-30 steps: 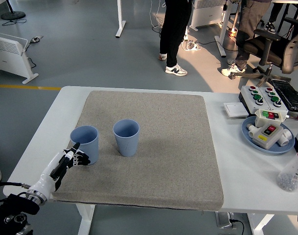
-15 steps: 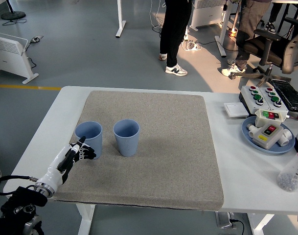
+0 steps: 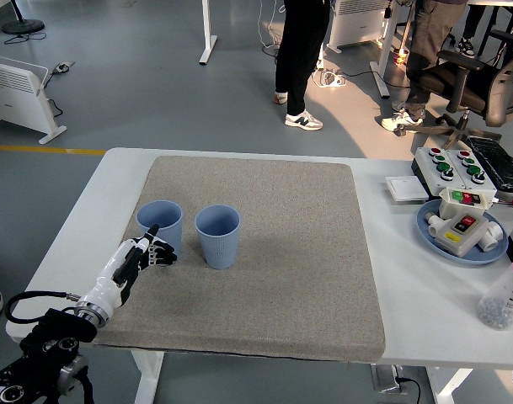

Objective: Push cup pick cup insert cup

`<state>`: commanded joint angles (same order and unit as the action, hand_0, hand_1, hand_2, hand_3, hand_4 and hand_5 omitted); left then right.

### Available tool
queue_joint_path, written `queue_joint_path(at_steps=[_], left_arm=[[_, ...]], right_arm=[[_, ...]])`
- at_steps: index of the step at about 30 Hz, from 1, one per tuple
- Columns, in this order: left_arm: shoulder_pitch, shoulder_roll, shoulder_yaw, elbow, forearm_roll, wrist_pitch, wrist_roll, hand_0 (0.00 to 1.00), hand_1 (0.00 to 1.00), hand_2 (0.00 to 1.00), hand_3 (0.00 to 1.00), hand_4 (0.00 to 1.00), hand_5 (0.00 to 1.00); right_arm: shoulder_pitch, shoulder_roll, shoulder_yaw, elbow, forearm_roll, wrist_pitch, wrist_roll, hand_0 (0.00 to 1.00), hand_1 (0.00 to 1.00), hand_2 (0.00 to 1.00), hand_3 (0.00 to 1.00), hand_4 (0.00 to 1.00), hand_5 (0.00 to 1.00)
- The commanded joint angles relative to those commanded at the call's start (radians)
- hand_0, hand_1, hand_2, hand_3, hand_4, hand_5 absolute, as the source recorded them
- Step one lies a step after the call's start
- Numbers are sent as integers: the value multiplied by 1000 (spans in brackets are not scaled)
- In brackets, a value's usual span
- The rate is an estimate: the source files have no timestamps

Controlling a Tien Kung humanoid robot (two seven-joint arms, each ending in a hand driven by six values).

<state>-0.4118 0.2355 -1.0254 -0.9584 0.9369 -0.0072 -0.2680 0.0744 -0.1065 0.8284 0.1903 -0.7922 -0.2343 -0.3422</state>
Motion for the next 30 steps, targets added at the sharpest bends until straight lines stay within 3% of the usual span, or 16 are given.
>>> queue_joint_path(at_steps=[16, 30], left_arm=[[-87, -4, 103, 99, -67, 16, -20, 586, 528, 452, 393, 606, 998], [-133, -6, 134, 161, -96, 37, -46, 587, 530, 454, 393, 600, 998]], right_arm=[[-8, 0, 8, 3, -35, 3, -3, 529, 503, 548, 550, 106, 823], [4, 2, -15, 5, -27, 4, 3, 529, 503, 548, 551, 104, 822]])
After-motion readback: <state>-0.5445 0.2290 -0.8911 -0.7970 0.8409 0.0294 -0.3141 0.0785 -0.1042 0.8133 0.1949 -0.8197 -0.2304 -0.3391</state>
